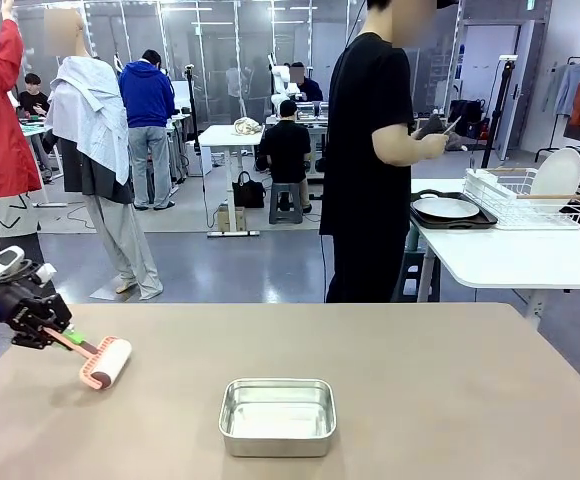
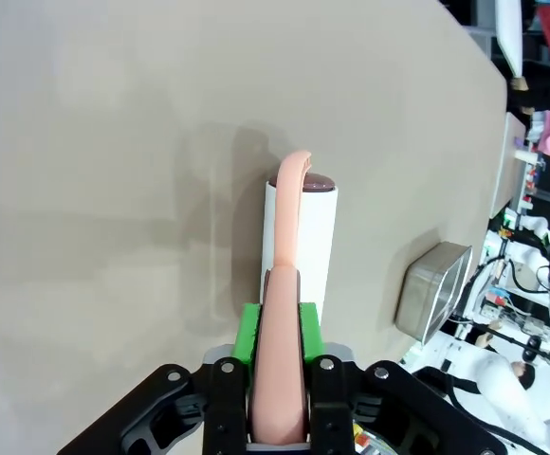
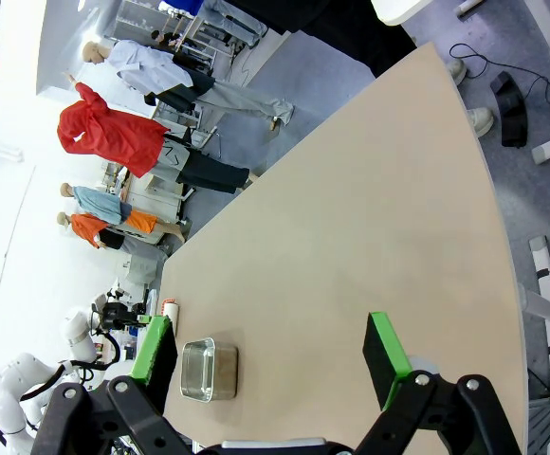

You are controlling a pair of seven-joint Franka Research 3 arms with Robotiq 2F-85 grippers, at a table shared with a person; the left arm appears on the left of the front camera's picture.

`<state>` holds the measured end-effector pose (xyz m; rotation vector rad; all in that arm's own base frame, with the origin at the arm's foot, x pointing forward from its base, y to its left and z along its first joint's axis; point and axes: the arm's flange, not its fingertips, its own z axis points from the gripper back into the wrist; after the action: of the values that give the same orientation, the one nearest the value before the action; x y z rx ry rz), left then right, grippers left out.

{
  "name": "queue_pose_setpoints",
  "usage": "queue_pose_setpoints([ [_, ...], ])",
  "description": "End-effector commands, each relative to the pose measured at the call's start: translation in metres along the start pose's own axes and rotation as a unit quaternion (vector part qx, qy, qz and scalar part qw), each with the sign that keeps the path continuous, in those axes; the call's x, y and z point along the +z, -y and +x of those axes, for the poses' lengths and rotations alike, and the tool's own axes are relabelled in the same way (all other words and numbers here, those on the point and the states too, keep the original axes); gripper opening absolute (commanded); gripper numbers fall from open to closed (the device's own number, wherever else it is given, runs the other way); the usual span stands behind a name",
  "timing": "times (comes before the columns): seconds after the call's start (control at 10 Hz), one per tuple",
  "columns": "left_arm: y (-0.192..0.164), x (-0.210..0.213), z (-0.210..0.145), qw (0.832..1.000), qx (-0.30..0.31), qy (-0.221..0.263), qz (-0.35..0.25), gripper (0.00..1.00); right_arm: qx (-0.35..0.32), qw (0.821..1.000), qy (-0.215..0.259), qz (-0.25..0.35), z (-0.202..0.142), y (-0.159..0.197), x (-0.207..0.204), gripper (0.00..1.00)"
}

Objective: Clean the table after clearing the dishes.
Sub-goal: When the right (or left) Handle tray is removed, use the right hand (or left hand) to clean the right (or left) side of the table with the Lint Roller.

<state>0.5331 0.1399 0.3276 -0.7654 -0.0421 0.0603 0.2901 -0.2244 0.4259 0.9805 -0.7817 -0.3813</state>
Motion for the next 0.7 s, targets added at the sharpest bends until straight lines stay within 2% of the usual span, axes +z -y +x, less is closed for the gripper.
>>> queue_pose_setpoints([
  [0.0, -0.053, 0.005, -0.005, 0.987, 0.030, 0.020, 0.155, 0.21, 0.001, 1.000, 0.002, 0.005, -0.001, -0.001, 0.000, 1.00],
  [0.3, -0.065, 0.031, -0.014, 0.974, 0.056, 0.034, 0.217, 0.21, 0.001, 1.000, 0.002, 0.005, -0.001, -0.001, 0.000, 1.00],
  [0.6, -0.060, 0.049, -0.030, 0.965, 0.076, 0.056, 0.244, 0.21, 0.001, 1.000, 0.002, 0.005, -0.001, -0.001, 0.000, 1.00],
])
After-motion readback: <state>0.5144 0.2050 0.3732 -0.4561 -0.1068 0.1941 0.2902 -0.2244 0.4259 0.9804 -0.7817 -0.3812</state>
